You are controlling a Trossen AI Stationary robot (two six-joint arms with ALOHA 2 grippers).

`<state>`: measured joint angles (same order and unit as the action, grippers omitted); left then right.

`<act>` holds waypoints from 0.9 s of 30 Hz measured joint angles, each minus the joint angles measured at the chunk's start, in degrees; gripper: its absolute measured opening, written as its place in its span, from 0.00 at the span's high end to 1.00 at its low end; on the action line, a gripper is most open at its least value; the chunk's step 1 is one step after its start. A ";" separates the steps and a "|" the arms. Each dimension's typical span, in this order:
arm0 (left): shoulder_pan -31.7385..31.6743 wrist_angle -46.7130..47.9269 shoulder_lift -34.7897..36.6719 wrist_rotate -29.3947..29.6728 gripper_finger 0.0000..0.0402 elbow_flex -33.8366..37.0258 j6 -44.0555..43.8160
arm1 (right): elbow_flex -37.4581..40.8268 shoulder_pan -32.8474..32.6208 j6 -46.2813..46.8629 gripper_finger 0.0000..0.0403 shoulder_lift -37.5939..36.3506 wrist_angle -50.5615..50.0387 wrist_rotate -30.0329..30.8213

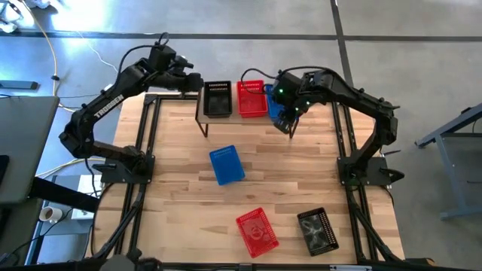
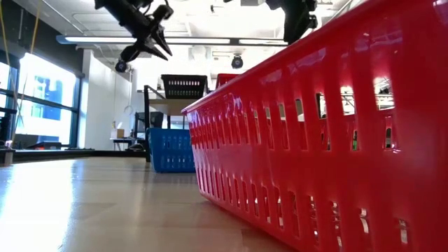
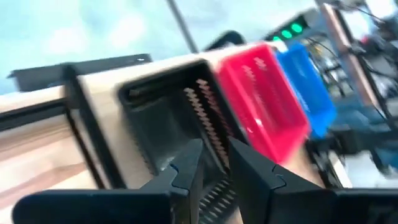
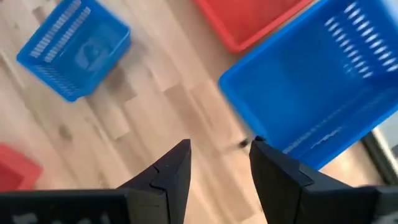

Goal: Stack baskets on shelf by color
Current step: Stack the red bin on top of the stacked red bins on the shelf

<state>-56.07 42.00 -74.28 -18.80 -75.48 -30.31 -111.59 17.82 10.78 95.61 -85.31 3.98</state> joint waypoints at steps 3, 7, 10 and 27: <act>1.00 0.02 1.41 -4.60 0.83 0.00 2.84 | 0.01 -1.74 2.94 0.63 0.02 -1.34 -1.61; 3.05 0.02 3.05 -9.73 0.83 0.00 6.96 | 0.00 -4.81 8.67 0.63 0.02 -1.29 -2.19; 5.61 0.17 3.91 -10.69 0.83 0.00 9.79 | 0.00 -7.70 13.16 0.63 0.06 -1.28 -2.08; 21.05 1.08 4.50 -13.36 0.83 3.88 17.04 | 0.00 -25.01 34.33 0.63 7.39 -1.86 -1.26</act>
<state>-35.02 43.08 -69.78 -32.16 -71.61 -13.28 -111.59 -7.19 45.11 103.01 -87.17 2.72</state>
